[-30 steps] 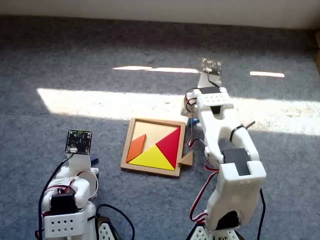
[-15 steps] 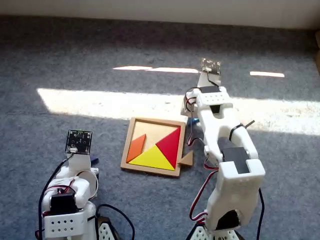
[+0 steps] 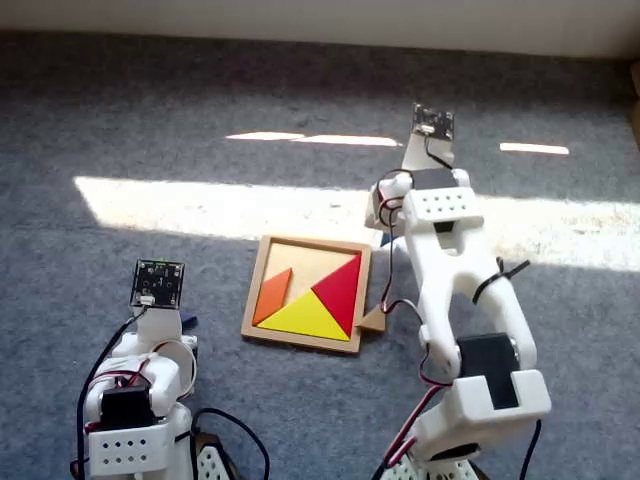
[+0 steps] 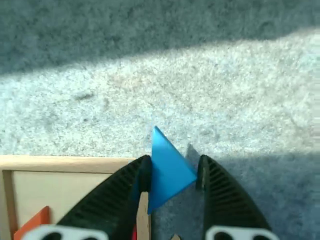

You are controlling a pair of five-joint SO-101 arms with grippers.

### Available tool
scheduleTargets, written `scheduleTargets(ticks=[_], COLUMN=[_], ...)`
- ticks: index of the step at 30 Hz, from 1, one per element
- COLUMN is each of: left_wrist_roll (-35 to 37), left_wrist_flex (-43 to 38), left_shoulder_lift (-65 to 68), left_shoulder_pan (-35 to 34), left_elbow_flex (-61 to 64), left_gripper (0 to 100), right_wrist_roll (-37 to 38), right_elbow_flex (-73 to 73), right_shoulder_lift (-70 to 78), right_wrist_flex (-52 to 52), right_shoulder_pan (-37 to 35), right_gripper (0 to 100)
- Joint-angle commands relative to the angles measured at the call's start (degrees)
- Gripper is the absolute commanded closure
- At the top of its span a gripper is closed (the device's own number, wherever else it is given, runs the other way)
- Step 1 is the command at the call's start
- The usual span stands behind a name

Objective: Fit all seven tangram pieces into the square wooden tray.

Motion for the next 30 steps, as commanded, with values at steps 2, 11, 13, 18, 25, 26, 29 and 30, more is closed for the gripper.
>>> scheduleTargets(ticks=[2, 11, 13, 18, 25, 26, 29, 30], left_wrist_roll=[-0.4, -0.4, -0.4, -0.4, -0.4, -0.4, -0.4, -0.4], left_wrist_flex=[0.4, 0.4, 0.4, 0.4, 0.4, 0.4, 0.4, 0.4], left_shoulder_lift=[-2.3, -2.3, -2.3, -2.3, -2.3, -2.3, -2.3, -2.3], left_shoulder_pan=[-0.7, -0.7, -0.7, -0.7, -0.7, -0.7, -0.7, -0.7], left_elbow_flex=[1.1, 1.1, 1.1, 1.1, 1.1, 1.1, 1.1, 1.1], left_gripper=[96, 96, 96, 96, 96, 96, 96, 96], right_wrist_roll=[-0.1, -9.5, -11.0, -13.5, -13.5, -13.5, -13.5, -13.5], right_elbow_flex=[1.6, 5.8, 5.7, 5.4, 5.2, 5.2, 5.2, 5.1], right_shoulder_lift=[-6.5, -6.7, -5.8, -2.4, 2.6, 2.7, 2.3, 2.3], right_wrist_flex=[3.5, 3.6, 3.6, 3.6, 0.9, 0.1, -0.4, -0.4], right_shoulder_pan=[-6.3, -19.0, -21.1, -24.4, -26.7, -26.9, -26.9, -27.0], right_gripper=[85.8, 85.8, 85.7, 85.7, 85.3, 85.2, 82.2, 79.6])
